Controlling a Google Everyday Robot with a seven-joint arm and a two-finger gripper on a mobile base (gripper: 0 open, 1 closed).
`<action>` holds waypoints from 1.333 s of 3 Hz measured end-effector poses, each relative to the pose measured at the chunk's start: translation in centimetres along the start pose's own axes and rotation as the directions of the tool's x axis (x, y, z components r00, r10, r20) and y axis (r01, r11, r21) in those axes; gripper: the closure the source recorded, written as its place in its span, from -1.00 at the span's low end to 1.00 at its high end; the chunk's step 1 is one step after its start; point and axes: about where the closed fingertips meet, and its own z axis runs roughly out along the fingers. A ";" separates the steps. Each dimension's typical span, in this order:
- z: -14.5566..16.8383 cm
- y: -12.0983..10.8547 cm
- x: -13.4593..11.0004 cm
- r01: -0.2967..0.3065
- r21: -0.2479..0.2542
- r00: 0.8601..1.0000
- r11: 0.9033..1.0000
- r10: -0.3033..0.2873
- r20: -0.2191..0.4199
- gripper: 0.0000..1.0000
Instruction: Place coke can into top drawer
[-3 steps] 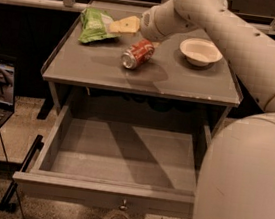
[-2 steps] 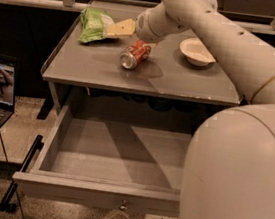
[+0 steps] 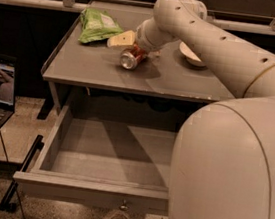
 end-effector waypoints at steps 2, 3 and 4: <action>-0.5 0.2 -0.4 0.000 0.000 1.000 1.000 0.000 0.000 -0.18; -0.5 0.2 -0.4 0.000 0.000 1.000 1.000 0.000 0.000 0.28; -0.5 0.2 -0.4 0.000 0.000 1.000 1.000 0.000 0.000 0.75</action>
Offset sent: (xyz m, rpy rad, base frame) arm -0.0003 0.0002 0.0062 0.0000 0.0000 0.0000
